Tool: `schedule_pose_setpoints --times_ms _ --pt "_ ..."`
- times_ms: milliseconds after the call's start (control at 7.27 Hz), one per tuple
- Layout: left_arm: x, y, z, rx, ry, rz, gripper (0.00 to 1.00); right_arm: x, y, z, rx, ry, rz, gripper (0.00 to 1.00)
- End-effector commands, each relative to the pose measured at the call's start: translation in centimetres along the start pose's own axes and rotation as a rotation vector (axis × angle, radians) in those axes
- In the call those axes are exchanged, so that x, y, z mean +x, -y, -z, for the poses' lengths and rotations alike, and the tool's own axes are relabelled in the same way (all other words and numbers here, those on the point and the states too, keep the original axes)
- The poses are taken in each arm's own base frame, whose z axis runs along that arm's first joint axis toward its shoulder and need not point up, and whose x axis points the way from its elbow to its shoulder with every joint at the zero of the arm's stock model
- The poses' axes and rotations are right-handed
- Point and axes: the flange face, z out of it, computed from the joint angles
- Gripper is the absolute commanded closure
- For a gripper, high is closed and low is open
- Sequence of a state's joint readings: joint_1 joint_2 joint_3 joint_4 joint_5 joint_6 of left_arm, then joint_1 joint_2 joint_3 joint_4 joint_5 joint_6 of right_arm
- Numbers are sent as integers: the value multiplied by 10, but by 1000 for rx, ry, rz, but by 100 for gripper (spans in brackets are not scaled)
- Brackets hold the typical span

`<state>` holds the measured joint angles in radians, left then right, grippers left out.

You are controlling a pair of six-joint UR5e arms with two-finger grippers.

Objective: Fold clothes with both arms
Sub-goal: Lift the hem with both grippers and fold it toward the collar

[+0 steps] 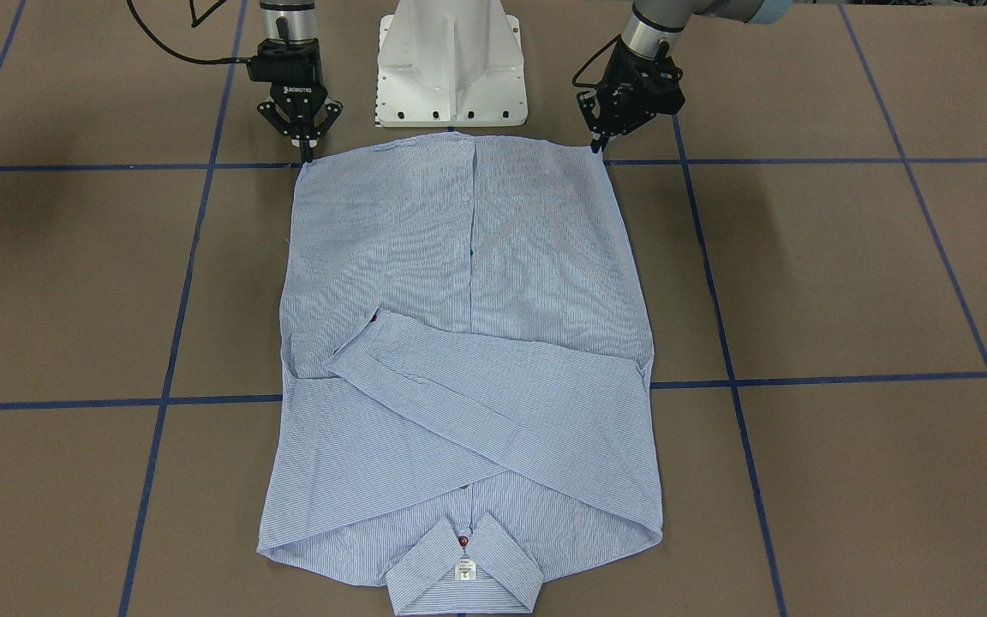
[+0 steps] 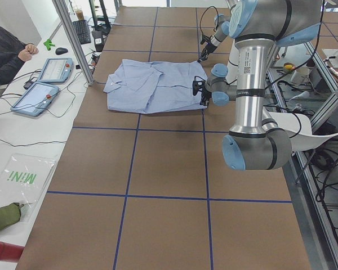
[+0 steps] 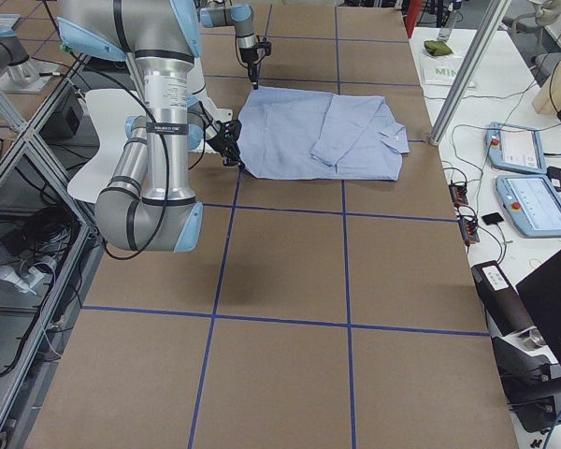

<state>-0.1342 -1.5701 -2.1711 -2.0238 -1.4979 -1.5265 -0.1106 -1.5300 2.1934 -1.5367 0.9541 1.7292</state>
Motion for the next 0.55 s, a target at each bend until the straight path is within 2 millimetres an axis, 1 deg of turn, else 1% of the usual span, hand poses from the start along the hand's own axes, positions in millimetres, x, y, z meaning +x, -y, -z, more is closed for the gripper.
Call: schedule_pose_setpoints --times_ms 0,138,275,413 --pt "22 5 72 -63 -97 4 100 11 68 81 -49 30 -47 100" --pt "37 5 126 -102 -109 0 100 20 101 133 -81 29 -48 100" --pt "43 12 183 -137 -110 4 100 27 133 168 -126 36 -89 100" --pt "37 28 228 -138 -104 4 100 18 157 177 -157 44 -144 100"
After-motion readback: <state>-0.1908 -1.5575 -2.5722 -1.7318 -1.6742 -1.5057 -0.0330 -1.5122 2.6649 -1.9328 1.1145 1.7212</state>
